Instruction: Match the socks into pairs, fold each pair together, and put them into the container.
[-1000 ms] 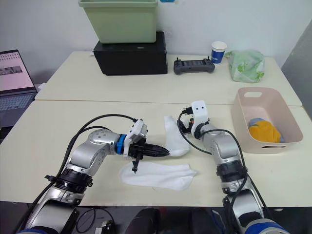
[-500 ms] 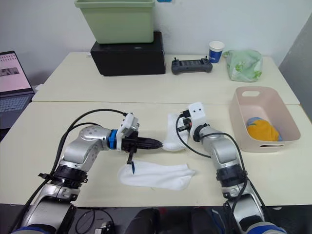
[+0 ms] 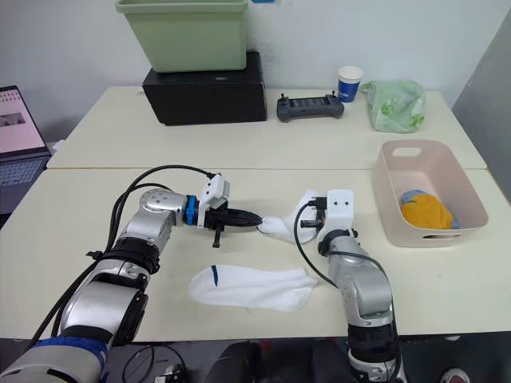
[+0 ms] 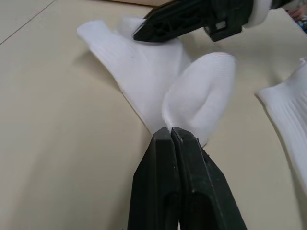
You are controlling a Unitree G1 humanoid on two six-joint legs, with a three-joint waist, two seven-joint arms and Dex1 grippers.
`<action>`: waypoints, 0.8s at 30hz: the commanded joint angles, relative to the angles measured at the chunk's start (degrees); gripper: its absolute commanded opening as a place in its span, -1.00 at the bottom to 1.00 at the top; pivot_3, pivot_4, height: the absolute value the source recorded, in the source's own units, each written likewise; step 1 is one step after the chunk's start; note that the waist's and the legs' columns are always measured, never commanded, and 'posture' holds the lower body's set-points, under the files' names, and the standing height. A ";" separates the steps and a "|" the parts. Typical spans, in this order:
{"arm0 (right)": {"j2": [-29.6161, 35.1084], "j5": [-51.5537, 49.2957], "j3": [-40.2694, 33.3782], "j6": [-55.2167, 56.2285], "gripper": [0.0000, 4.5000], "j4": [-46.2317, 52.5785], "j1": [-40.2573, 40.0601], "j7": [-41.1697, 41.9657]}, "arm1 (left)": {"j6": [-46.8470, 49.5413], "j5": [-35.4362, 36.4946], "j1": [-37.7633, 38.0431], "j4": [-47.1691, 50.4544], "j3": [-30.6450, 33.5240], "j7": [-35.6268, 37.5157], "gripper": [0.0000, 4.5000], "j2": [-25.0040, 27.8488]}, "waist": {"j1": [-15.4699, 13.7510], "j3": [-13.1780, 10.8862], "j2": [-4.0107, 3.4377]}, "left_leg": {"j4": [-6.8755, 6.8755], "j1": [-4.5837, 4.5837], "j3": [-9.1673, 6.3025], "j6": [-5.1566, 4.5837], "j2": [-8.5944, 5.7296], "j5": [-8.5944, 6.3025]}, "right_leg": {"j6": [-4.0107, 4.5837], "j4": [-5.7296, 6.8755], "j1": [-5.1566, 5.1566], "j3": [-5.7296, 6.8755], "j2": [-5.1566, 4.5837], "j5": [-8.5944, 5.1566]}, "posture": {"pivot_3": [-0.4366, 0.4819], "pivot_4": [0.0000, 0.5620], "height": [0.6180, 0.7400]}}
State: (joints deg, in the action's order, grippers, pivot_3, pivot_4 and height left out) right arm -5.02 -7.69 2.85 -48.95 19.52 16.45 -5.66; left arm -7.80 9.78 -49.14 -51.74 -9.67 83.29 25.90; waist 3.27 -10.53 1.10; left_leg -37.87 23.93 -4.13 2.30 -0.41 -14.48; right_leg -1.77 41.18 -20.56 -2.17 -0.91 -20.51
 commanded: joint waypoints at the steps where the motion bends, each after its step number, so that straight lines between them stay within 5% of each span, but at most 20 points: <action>1: -0.73 0.36 -0.29 1.45 -0.51 3.65 -1.02 -0.97 | -3.58 -0.57 -1.46 -0.76 2.12 0.13 -0.59 1.53 | 0.02 0.00 0.00 | 0.01 0.00 -0.01 0.00 0.01 0.00 | 0.00 0.00 -0.01 0.01 0.01 0.00 | -0.05 -0.47 0.68; 6: 1.83 -0.40 -0.40 -0.12 0.25 10.20 -3.96 0.54 | 1.67 2.25 2.22 6.71 5.03 1.62 0.10 5.60 | 0.13 0.00 0.00 | 0.03 0.02 -0.04 0.00 0.02 0.00 | 0.00 0.00 -0.04 -0.01 0.02 0.00 | -0.05 -0.47 0.68; 11: 8.90 -1.79 0.95 -2.50 1.00 17.68 -6.53 6.33 | 21.28 9.04 10.23 26.52 7.70 -0.66 0.82 9.13 | 0.09 0.00 -0.01 | 0.01 0.01 -0.09 0.00 0.03 0.00 | 0.00 0.00 0.01 0.01 0.02 0.00 | -0.05 -0.47 0.68; 13: 13.92 -2.54 2.41 -4.39 1.00 21.47 -7.22 10.21 | 33.99 10.74 14.03 37.98 6.97 -5.89 0.98 10.32 | 0.04 -0.01 -0.01 | 0.00 0.03 -0.10 0.00 0.02 0.00 | 0.00 -0.03 0.03 -0.01 0.00 0.00 | -0.05 -0.47 0.68; 18: 19.35 -3.48 4.11 -6.93 1.00 25.30 -6.75 13.61 | 59.97 14.89 19.87 55.32 5.92 -16.22 0.98 12.16 | 0.01 -0.01 -0.02 | -0.01 -0.03 -0.15 -0.01 0.02 -0.01 | 0.00 -0.04 0.15 0.05 0.01 0.00 | -0.05 -0.47 0.68; 24: 22.99 -2.74 5.55 -7.51 1.00 26.12 -4.57 15.94 | 78.81 19.03 19.40 59.74 5.44 -25.97 0.98 9.54 | -0.07 -0.01 -0.01 | -0.02 -0.05 -0.16 -0.01 0.01 -0.01 | -0.01 -0.03 0.17 0.09 0.02 -0.01 | -0.05 -0.47 0.68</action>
State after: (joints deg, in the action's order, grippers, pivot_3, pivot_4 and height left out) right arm 17.32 -10.29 8.05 -56.77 42.90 10.73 9.30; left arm 68.25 27.18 -28.73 5.60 -4.38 59.10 35.76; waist 3.21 -10.54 1.08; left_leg -37.90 23.89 -4.28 2.29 -0.40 -14.49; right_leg -1.78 41.14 -20.39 -2.08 -0.89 -20.51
